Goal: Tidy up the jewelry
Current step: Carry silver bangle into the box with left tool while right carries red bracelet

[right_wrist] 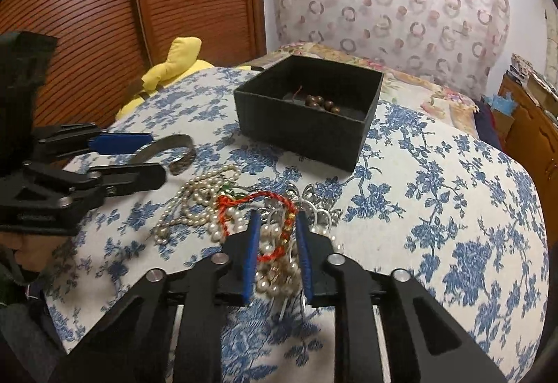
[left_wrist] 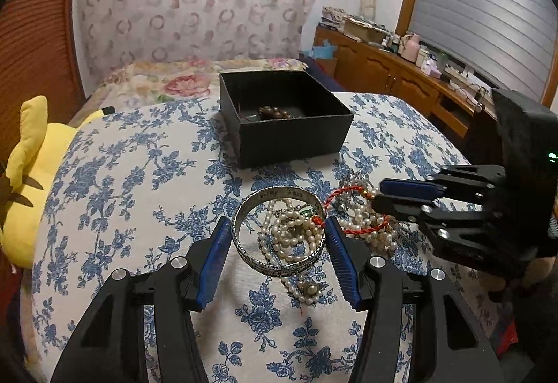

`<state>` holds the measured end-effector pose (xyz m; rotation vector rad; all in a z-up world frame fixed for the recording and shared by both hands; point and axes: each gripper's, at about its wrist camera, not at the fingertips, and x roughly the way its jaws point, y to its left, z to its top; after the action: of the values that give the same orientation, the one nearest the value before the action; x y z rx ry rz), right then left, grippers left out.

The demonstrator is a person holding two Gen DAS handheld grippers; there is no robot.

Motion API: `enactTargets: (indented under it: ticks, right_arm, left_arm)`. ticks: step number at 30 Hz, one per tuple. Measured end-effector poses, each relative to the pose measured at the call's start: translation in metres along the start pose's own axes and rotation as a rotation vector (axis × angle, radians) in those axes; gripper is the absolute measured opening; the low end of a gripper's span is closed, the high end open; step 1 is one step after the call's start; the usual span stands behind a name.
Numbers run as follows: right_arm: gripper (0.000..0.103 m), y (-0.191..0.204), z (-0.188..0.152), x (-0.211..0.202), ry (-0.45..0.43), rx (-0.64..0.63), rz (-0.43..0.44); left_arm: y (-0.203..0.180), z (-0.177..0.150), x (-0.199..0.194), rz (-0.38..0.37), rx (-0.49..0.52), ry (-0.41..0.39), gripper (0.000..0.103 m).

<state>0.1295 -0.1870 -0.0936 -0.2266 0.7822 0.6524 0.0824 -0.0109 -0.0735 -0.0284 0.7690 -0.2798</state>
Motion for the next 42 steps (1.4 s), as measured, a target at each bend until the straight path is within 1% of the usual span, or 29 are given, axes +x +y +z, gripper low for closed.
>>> enactTargets:
  ticks: [6,8,9,11,19,24,28,33,42]
  right_arm:
    - [0.018,-0.001,0.0,0.013,0.039,-0.019,-0.034]
    - [0.015,-0.001,0.0,0.014,0.042,-0.025,-0.036]
    - [0.008,-0.002,0.0,0.014,0.045,-0.025,-0.033]
    - [0.008,-0.002,0.0,0.014,0.044,-0.031,-0.029]
    - [0.008,-0.004,0.007,-0.007,-0.028,-0.028,-0.026]
    - [0.008,-0.005,0.015,-0.025,-0.071,-0.04,-0.047]
    - [0.008,-0.008,0.019,-0.032,-0.089,-0.043,-0.063]
    - [0.008,-0.014,0.029,-0.036,-0.106,-0.052,-0.081]
    - [0.008,-0.027,0.053,-0.033,-0.139,-0.062,-0.085]
  left_arm:
    - [0.002,0.0,-0.003,-0.002,-0.005,-0.007,0.053]
    - [0.002,0.0,-0.003,-0.002,-0.005,-0.008,0.053]
    - [0.002,0.0,-0.003,-0.002,-0.004,-0.007,0.053]
    - [0.002,0.0,-0.003,-0.001,-0.003,-0.009,0.053]
    - [-0.001,0.007,-0.01,0.004,0.002,-0.026,0.053]
    - [-0.003,0.012,-0.012,0.009,0.008,-0.037,0.053]
    - [-0.005,0.018,-0.012,0.011,0.013,-0.044,0.053]
    - [-0.006,0.026,-0.01,0.012,0.021,-0.05,0.053]
    - [-0.004,0.05,0.0,0.013,0.029,-0.064,0.053]
